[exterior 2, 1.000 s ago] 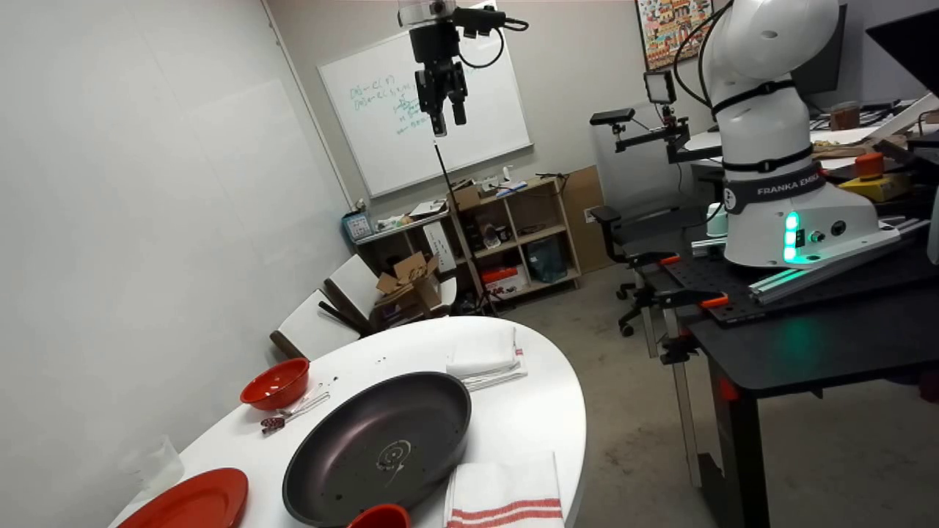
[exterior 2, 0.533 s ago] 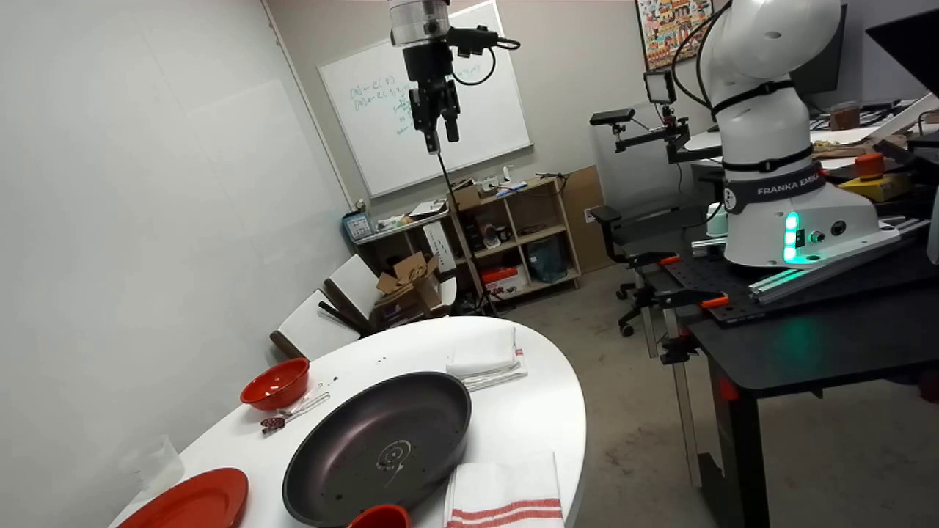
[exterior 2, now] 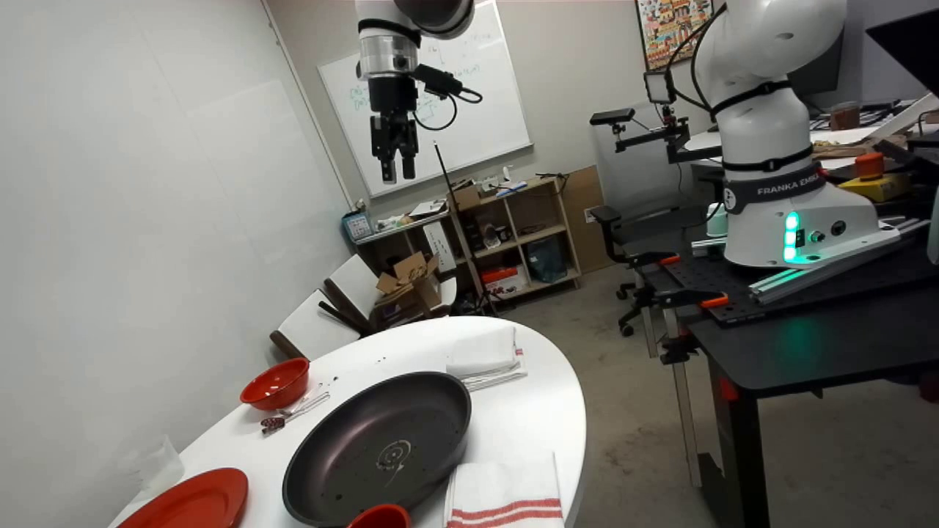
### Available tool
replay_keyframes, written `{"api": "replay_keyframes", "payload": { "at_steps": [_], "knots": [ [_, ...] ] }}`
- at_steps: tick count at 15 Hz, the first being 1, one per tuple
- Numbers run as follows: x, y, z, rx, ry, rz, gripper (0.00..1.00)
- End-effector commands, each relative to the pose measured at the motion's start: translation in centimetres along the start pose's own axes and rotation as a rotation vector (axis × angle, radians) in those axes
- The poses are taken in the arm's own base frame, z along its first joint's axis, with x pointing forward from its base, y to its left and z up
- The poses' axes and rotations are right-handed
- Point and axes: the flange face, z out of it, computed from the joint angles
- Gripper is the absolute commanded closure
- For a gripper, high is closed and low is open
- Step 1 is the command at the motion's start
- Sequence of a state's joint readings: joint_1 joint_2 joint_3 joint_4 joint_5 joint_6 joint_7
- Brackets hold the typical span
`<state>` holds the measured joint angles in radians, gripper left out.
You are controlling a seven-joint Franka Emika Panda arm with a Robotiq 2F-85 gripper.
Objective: Move the frying pan slightly to the right
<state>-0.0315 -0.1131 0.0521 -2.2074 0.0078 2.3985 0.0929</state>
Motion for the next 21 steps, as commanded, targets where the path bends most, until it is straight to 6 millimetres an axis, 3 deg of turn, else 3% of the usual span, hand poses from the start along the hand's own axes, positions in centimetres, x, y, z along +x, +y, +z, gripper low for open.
{"api": "replay_keyframes", "payload": {
  "at_steps": [1,9,15,17,21],
  "knots": [
    [3.4,-0.5,1.7,0.125,0.018,-0.038,0.00],
    [7.3,-0.9,8.9,0.236,-0.128,0.008,0.00],
    [8.2,-2.0,13.7,0.275,-0.308,-0.032,0.00],
    [7.2,-1.8,13.3,0.240,-0.288,-0.029,0.00],
    [7.4,-2.5,14.1,0.249,-0.304,-0.046,0.00]
  ]
}}
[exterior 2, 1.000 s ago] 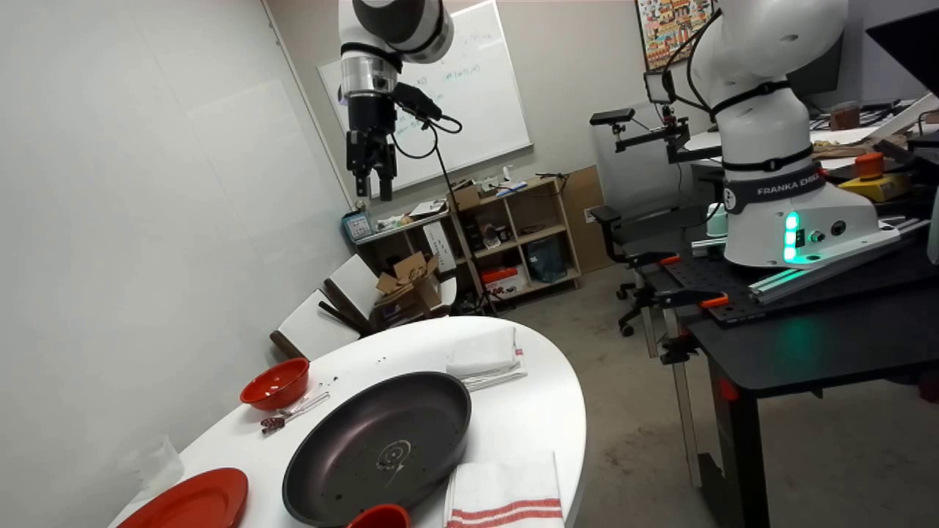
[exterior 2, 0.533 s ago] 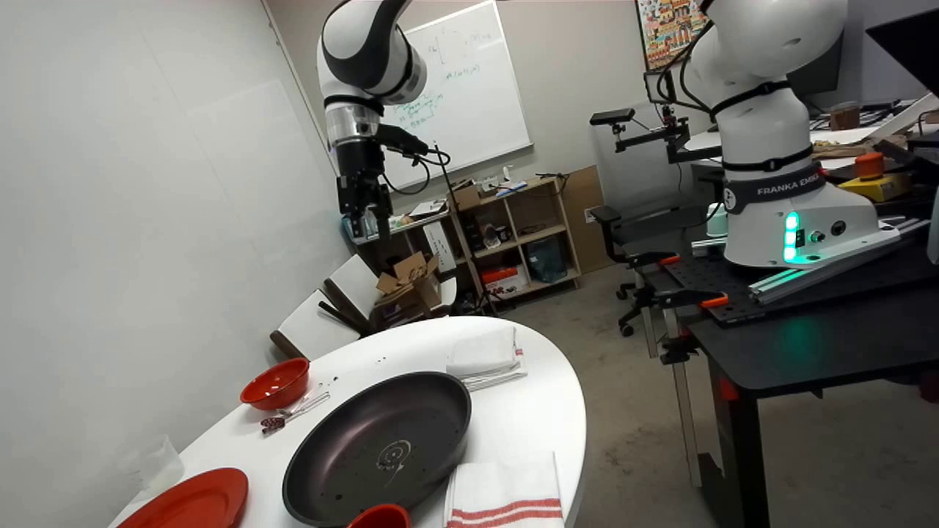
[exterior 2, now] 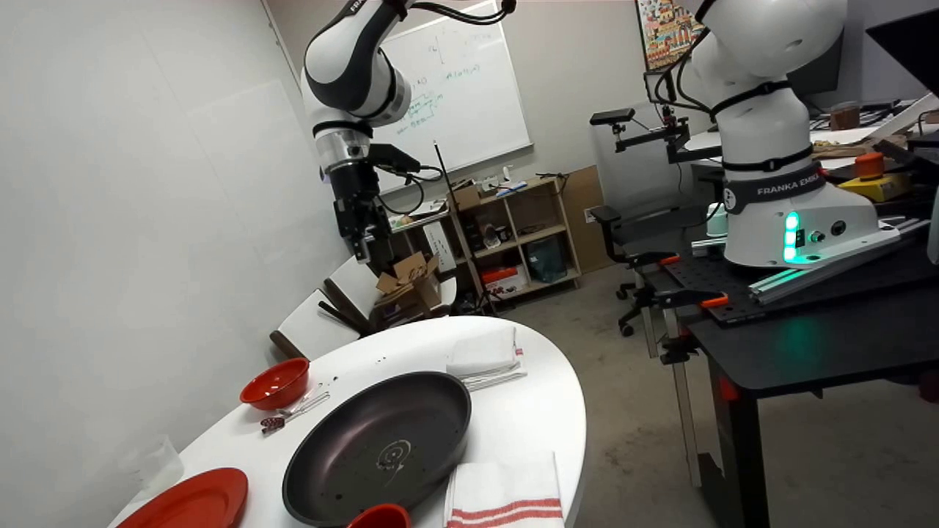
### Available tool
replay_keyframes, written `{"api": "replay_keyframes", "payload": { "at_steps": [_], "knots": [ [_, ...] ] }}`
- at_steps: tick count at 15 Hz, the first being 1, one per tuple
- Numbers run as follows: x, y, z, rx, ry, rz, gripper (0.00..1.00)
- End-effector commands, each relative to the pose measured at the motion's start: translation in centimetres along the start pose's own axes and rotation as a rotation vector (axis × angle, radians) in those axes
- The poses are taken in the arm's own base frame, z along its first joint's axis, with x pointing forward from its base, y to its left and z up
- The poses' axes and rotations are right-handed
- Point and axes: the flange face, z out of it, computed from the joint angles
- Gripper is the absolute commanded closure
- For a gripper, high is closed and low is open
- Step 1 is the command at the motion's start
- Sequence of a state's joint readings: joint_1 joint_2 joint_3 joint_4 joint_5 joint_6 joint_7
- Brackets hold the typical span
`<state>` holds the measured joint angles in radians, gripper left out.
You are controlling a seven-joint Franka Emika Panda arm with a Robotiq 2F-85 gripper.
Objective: Move the frying pan slightly to the right
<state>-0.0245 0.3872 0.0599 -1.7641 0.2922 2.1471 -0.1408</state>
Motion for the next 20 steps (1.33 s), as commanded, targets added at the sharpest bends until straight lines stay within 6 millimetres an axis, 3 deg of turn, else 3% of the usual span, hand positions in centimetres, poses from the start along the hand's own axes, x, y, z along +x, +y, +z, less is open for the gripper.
{"api": "replay_keyframes", "payload": {
  "at_steps": [1,2,3,8,11,15,20],
  "knots": [
    [0.0,0.0,-0.1,0.000,-0.001,0.000,0.00],
    [0.1,0.0,-0.1,0.000,-0.001,-0.001,0.00],
    [0.9,0.6,1.1,0.008,-0.020,0.012,0.00],
    [4.1,2.3,10.4,0.051,-0.138,0.016,0.00],
    [5.3,2.4,14.3,0.044,-0.168,0.017,0.00],
    [6.6,3.0,15.4,0.027,-0.142,0.041,0.00],
    [8.4,6.3,14.7,0.019,-0.096,0.183,0.00]
  ]
}}
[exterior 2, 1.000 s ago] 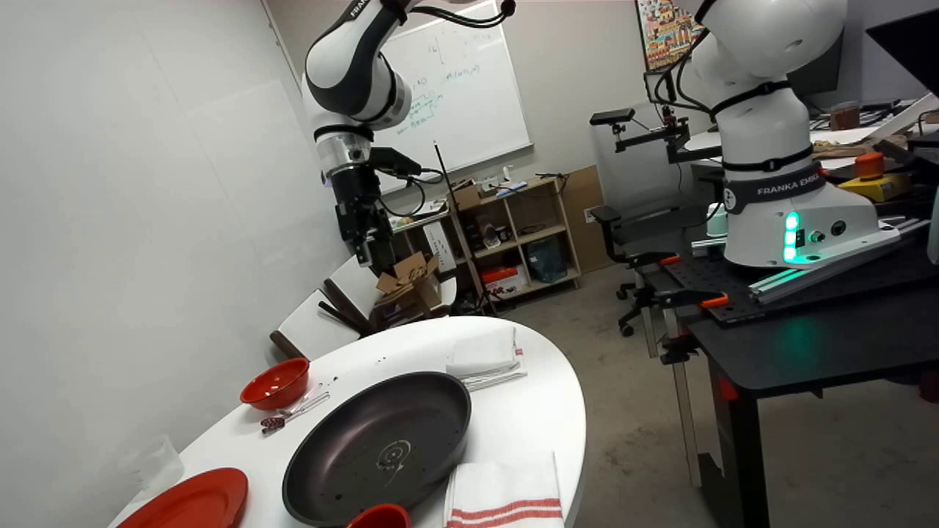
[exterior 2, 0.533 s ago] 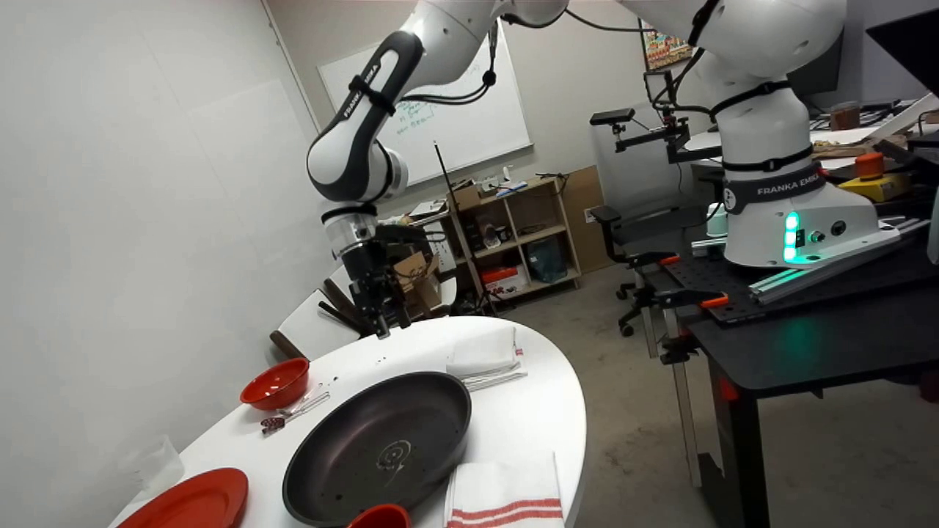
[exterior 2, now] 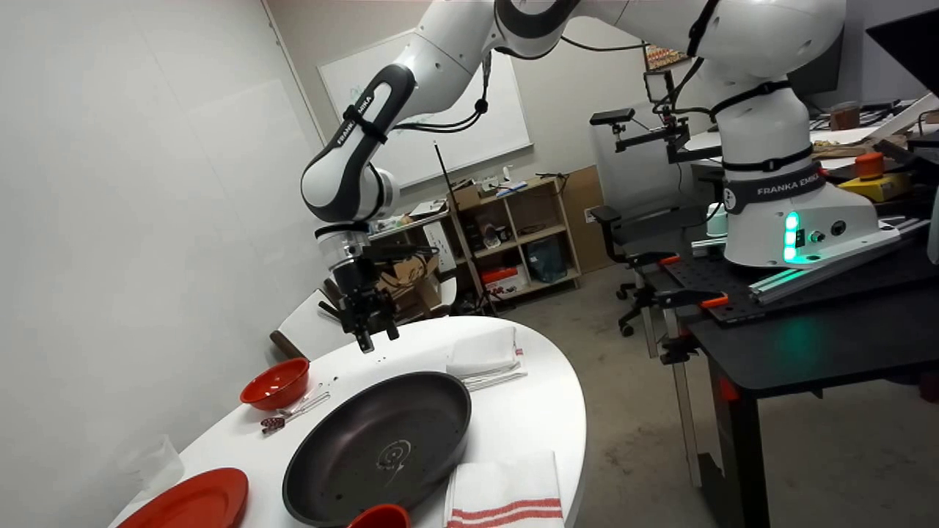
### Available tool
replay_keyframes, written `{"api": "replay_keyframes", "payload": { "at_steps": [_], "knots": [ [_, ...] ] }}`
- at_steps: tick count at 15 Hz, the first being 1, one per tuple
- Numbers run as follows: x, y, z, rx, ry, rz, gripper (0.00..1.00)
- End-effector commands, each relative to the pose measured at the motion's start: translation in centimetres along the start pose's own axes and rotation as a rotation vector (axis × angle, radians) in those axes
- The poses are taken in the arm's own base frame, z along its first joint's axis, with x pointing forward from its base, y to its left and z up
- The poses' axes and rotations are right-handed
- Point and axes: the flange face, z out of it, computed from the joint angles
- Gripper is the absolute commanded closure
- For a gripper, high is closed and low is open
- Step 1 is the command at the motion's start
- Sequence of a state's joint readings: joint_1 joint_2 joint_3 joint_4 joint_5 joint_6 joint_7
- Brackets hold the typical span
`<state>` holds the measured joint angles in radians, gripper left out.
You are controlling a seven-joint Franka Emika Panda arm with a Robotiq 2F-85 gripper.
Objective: Move the frying pan slightly to the right
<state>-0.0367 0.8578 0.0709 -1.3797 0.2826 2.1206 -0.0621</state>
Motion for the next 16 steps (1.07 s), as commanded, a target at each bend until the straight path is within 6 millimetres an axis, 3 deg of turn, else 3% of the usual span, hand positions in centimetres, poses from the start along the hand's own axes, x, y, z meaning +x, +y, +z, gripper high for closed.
{"api": "replay_keyframes", "payload": {
  "at_steps": [1,3,10,16],
  "knots": [
    [1.7,2.0,-0.5,0.004,0.012,0.082,0.00],
    [2.1,2.6,0.3,-0.003,0.007,0.101,0.00],
    [2.2,2.3,7.1,-0.017,-0.105,0.080,0.00],
    [2.3,2.7,9.4,-0.019,-0.139,0.074,0.00]
  ]
}}
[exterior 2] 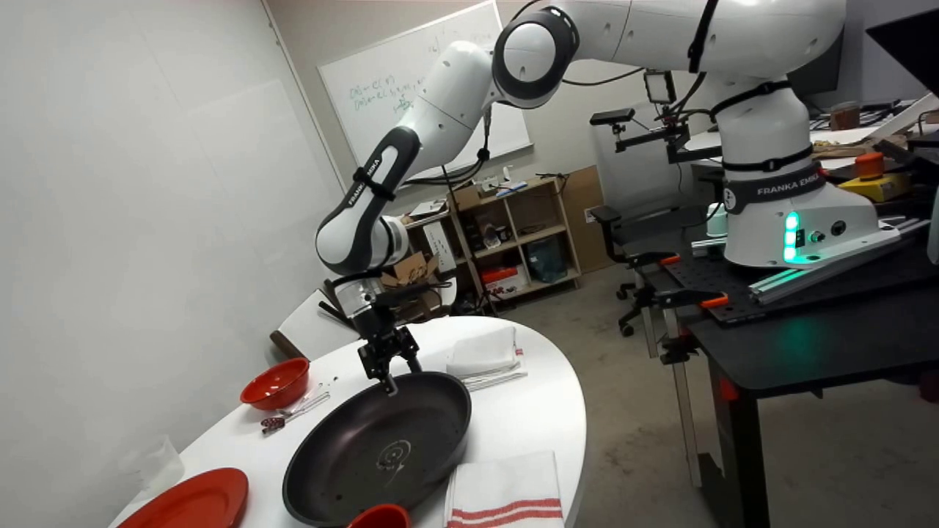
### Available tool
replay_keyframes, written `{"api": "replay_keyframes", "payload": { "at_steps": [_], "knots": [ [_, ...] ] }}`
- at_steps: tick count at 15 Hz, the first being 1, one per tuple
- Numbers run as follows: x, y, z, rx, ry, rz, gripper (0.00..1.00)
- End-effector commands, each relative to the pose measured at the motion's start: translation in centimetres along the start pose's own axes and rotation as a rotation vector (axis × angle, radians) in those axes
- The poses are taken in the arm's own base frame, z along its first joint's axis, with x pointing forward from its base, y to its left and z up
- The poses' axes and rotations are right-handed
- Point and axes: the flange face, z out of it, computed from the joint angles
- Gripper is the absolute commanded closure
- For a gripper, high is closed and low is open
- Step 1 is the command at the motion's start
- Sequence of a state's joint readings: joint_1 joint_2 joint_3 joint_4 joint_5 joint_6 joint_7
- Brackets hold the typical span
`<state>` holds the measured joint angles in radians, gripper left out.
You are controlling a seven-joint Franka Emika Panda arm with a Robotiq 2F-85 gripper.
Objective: Move the frying pan slightly to the right
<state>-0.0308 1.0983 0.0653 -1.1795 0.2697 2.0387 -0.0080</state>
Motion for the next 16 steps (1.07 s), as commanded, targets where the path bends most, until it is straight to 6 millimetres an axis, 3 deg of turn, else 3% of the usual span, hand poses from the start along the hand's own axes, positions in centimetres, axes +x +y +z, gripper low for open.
{"api": "replay_keyframes", "payload": {
  "at_steps": [1,3,9,11,13,16],
  "knots": [
    [0.8,0.3,0.3,-0.011,-0.023,0.009,0.25],
    [1.0,0.5,0.4,-0.009,-0.025,0.012,0.33],
    [1.4,1.3,0.1,-0.010,-0.025,0.021,0.81],
    [1.9,2.5,-0.4,0.076,-0.030,-0.027,0.94],
    [2.3,4.0,-0.6,0.160,-0.020,-0.066,0.99],
    [2.6,6.2,-0.3,0.238,-0.024,-0.104,0.96]
  ]
}}
